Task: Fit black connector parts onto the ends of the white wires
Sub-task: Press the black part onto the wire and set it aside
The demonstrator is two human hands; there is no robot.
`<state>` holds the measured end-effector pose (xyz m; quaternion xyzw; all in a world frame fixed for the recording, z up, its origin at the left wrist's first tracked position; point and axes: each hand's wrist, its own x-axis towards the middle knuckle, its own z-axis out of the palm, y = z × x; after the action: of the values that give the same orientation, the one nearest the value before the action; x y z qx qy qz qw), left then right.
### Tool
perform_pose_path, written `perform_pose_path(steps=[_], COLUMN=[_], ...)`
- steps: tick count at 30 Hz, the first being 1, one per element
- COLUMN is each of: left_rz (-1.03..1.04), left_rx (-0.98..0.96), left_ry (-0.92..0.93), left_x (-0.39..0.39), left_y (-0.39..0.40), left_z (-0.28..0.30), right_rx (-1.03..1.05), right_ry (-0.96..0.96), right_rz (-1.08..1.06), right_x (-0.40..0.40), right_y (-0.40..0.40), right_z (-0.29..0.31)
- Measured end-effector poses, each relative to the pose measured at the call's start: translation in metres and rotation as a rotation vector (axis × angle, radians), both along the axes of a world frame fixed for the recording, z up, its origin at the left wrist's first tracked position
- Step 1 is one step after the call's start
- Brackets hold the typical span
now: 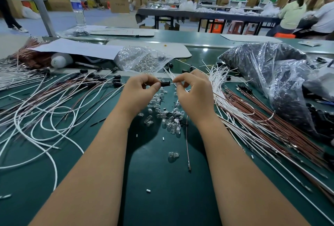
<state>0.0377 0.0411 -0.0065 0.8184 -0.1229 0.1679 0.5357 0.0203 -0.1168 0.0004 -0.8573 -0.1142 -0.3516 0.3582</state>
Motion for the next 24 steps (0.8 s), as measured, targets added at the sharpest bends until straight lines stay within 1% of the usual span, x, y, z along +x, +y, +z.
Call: perform_pose_path(steps=[2,7,11,12,14,15,16,17,18,19,20,21,22,23,24], left_rz=[0.002,-0.014,-0.030,-0.031,0.006,0.063,0.162,0.310,0.491,0.670,0.802,0.875,0.894,0.865,0.770], left_rx=[0.004,-0.020,-0.050,-0.025,0.120,0.214,0.309,0.403,0.499,0.581,0.627,0.631,0.609,0.579,0.555], left_ry=[0.005,-0.015,-0.041,-0.060,-0.129,-0.175,-0.219,-0.251,-0.242,-0.169,-0.064,0.016,0.031,-0.036,-0.155], left_x=[-0.001,-0.004,-0.005,-0.005,-0.005,-0.005,-0.004,-0.003,-0.002,0.000,-0.001,-0.003,-0.006,-0.007,-0.008], left_y=[-0.001,-0.007,-0.008,-0.009,-0.010,-0.008,-0.004,0.003,0.012,0.023,0.032,0.037,0.038,0.035,0.029], left_z=[0.001,0.003,0.003,0.003,0.004,0.005,0.006,0.006,0.005,0.004,0.003,0.004,0.004,0.005,0.007], right_rx=[-0.043,-0.072,-0.074,-0.095,-0.165,-0.202,-0.231,-0.248,-0.250,-0.246,-0.247,-0.257,-0.271,-0.287,-0.303], right_ry=[0.014,0.070,0.065,0.057,0.060,0.058,0.043,0.021,0.001,-0.005,0.005,0.021,0.033,0.036,0.029], right_rz=[0.032,0.139,0.128,0.130,0.129,0.101,0.040,-0.050,-0.150,-0.238,-0.299,-0.325,-0.318,-0.287,-0.241], right_x=[0.001,0.002,0.000,0.000,0.001,0.002,0.003,0.004,0.005,0.005,0.006,0.006,0.006,0.006,0.005], right_y=[0.002,0.004,0.005,0.005,0.007,0.006,0.005,0.001,-0.005,-0.011,-0.016,-0.019,-0.019,-0.017,-0.013], right_z=[-0.001,-0.002,-0.002,-0.001,-0.001,-0.001,-0.002,-0.002,-0.001,-0.001,0.000,0.000,0.000,0.000,0.000])
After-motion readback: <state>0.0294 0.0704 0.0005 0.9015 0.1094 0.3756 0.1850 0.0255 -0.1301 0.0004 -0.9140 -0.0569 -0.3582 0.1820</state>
